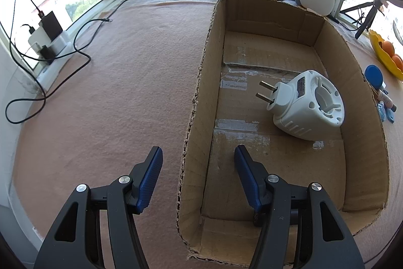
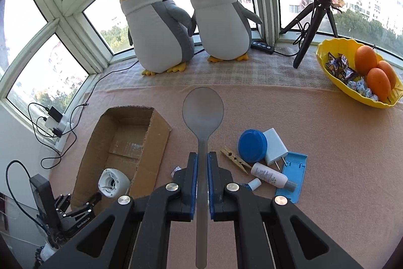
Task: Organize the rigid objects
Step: 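Carry the grey spoon over the box and lower it inside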
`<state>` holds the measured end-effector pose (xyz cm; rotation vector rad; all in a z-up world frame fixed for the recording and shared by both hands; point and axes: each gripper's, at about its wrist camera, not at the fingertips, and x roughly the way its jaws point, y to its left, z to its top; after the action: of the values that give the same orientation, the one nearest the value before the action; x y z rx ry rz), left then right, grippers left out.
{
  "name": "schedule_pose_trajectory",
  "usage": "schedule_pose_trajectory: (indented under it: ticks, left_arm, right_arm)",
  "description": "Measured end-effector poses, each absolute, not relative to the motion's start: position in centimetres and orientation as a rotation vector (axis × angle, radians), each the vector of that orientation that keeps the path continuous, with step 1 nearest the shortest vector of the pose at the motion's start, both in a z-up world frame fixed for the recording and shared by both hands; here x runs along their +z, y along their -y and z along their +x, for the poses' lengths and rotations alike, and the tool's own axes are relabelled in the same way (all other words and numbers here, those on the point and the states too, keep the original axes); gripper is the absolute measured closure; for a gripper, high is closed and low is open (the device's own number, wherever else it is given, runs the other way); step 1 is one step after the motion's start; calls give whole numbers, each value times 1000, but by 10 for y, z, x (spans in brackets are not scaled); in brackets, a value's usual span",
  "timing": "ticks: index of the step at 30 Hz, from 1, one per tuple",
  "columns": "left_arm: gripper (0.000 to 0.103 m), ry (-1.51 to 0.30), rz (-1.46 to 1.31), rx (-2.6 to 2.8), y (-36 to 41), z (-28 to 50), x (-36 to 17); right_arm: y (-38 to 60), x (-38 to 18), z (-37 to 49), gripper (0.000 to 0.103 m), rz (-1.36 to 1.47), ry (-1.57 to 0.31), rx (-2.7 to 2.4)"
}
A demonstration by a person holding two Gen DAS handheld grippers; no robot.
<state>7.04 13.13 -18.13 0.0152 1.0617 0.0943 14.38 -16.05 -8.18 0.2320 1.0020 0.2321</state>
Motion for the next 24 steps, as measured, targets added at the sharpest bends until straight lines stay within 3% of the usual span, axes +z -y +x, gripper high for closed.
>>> schedule_pose_trajectory:
  ticks: [24]
  left_arm:
    - [44, -1053, -10, 83, -134, 70, -182]
  right_arm:
    - [22, -127, 158, 96, 215, -1115, 407]
